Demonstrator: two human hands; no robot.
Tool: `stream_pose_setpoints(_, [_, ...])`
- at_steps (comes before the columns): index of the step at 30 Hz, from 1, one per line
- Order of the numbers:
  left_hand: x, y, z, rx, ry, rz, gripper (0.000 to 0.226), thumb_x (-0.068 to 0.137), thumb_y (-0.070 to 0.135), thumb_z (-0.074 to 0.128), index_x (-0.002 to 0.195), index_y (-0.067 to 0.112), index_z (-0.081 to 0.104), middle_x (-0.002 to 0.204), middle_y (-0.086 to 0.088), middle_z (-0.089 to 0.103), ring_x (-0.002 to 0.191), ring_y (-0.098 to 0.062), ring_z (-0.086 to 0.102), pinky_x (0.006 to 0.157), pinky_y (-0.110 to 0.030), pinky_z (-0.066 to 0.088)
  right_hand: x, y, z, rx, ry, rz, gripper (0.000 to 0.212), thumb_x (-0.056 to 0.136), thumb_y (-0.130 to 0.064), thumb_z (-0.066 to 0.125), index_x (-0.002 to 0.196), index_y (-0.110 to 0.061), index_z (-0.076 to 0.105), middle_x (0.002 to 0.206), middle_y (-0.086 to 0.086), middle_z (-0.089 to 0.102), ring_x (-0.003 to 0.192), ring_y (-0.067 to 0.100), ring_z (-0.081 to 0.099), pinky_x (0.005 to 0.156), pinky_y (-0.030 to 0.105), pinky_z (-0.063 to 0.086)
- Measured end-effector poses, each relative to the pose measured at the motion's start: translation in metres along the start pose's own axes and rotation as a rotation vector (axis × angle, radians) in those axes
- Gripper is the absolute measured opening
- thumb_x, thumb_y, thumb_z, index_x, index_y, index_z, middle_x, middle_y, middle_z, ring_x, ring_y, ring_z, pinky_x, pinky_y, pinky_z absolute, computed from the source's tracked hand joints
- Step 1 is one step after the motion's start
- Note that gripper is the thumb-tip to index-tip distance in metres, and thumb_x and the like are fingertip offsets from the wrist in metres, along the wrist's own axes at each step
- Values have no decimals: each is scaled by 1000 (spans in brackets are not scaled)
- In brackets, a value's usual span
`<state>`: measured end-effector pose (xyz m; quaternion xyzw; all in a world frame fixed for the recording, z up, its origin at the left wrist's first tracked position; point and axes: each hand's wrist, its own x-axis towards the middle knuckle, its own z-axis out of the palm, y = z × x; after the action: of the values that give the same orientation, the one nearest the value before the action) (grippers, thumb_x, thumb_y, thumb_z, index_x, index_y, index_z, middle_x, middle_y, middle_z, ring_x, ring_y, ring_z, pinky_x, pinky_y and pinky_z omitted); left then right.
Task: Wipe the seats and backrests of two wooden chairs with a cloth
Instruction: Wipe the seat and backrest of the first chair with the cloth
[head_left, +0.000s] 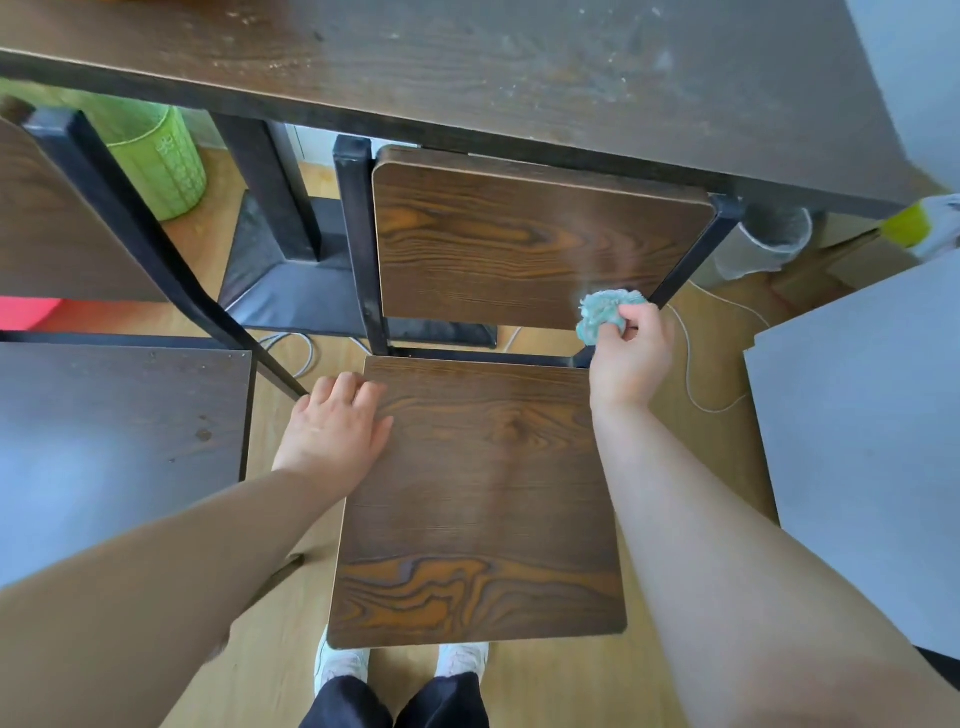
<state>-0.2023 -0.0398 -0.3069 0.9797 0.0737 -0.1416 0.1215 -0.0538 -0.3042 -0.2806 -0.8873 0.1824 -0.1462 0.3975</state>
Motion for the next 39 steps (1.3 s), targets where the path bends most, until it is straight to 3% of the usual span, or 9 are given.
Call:
stream_pose_setpoints(4, [5, -8, 3, -7, -11, 0, 44, 96, 41, 47, 131, 16, 51, 129, -8, 49, 119, -32, 42, 96, -46, 43, -18, 2, 19, 103, 10, 32, 20, 81, 2, 63, 95, -10, 71, 104, -1, 56, 89, 16, 60, 72, 1, 39])
stream_pose_setpoints(12, [3, -31, -3, -30, -3, -38, 40, 95, 39, 49, 128, 17, 53, 126, -8, 50, 115, -34, 44, 95, -48, 44, -72, -18, 71, 165, -128, 132, 13, 85, -2, 66, 95, -8, 71, 110, 1, 59, 98, 15, 61, 68, -4, 39])
stream_pose_setpoints(14, [2, -40, -5, -43, 8, -58, 38, 95, 37, 51, 126, 16, 55, 125, -9, 52, 114, -34, 45, 93, -48, 44, -89, -28, 85, 168, -175, 132, 13, 85, -3, 66, 95, -10, 71, 110, -1, 59, 97, 12, 60, 74, 2, 45])
stream_pose_setpoints(17, [0, -52, -7, -60, 16, -92, 39, 95, 37, 51, 128, 16, 54, 126, -8, 52, 116, -33, 44, 94, -47, 43, -113, -43, 113, 171, -258, 139, 15, 84, -4, 66, 93, -14, 72, 104, -6, 61, 91, 10, 60, 83, 26, 55])
stream_pose_setpoints(19, [-2, -60, -7, -60, 11, -109, 40, 96, 38, 50, 130, 16, 53, 127, -7, 51, 117, -33, 43, 94, -47, 42, -122, -54, 128, 189, -285, 186, 16, 82, -4, 65, 90, -15, 73, 98, -6, 61, 83, 10, 58, 83, 30, 54])
stream_pose_setpoints(27, [-7, -70, -4, -15, -25, -133, 43, 97, 41, 45, 133, 17, 50, 130, -7, 49, 120, -31, 42, 96, -46, 42, -133, -59, 132, 242, -412, 162, 17, 83, -5, 66, 93, -17, 74, 99, -5, 65, 82, 7, 59, 79, 16, 47])
stream_pose_setpoints(34, [-4, -49, 4, 6, -65, -97, 44, 98, 43, 41, 135, 20, 47, 134, -4, 46, 124, -29, 39, 100, -44, 40, -119, -12, 97, 141, -482, 183, 23, 89, -20, 67, 111, -28, 67, 105, -11, 63, 95, 10, 62, 83, 25, 56])
stream_pose_setpoints(37, [-2, -39, 9, 12, -81, -80, 45, 97, 43, 41, 134, 18, 48, 133, -5, 47, 123, -30, 40, 100, -45, 42, -101, 14, 73, 96, -535, 236, 31, 91, -14, 64, 117, -31, 65, 118, -6, 60, 104, 14, 61, 80, 28, 59])
stream_pose_setpoints(39, [0, -31, 11, 8, -92, -78, 44, 97, 43, 40, 132, 17, 48, 133, -5, 46, 122, -31, 40, 99, -45, 42, -88, 27, 57, 31, -560, 227, 31, 92, -9, 63, 116, -28, 67, 124, -4, 57, 107, 13, 57, 81, 21, 57])
